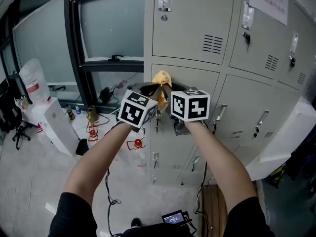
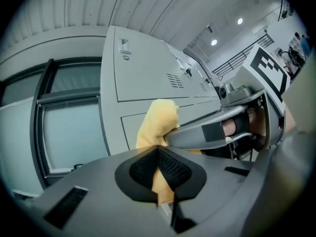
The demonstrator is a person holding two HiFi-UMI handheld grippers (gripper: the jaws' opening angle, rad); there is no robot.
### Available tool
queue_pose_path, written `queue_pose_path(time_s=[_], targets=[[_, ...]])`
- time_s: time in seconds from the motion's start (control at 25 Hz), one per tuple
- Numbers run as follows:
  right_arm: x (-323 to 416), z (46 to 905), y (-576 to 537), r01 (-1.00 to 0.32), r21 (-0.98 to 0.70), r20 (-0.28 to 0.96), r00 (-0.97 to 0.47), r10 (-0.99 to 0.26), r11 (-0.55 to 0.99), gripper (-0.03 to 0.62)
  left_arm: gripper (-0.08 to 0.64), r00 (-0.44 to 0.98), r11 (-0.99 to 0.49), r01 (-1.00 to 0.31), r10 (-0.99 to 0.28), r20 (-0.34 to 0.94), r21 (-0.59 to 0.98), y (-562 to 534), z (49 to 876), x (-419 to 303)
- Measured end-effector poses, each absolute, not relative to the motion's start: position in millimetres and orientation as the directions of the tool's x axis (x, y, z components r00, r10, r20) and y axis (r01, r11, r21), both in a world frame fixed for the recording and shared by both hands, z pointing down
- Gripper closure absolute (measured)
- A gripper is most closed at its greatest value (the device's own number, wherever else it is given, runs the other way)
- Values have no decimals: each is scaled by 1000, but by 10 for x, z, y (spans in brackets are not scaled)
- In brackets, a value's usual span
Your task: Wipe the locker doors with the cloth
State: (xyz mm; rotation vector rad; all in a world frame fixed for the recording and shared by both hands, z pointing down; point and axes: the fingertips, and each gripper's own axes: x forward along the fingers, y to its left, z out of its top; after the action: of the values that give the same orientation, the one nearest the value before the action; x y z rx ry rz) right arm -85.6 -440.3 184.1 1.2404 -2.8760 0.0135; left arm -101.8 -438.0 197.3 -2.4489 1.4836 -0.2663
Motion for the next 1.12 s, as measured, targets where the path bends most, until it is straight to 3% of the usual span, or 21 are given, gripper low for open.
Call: queue_pose_path(time_s=[1.12], targets=[[-1078, 1992, -4633, -744, -8, 25, -668, -744, 668, 522, 540, 474, -464, -841, -880, 34, -277, -4592, 2125, -1241]])
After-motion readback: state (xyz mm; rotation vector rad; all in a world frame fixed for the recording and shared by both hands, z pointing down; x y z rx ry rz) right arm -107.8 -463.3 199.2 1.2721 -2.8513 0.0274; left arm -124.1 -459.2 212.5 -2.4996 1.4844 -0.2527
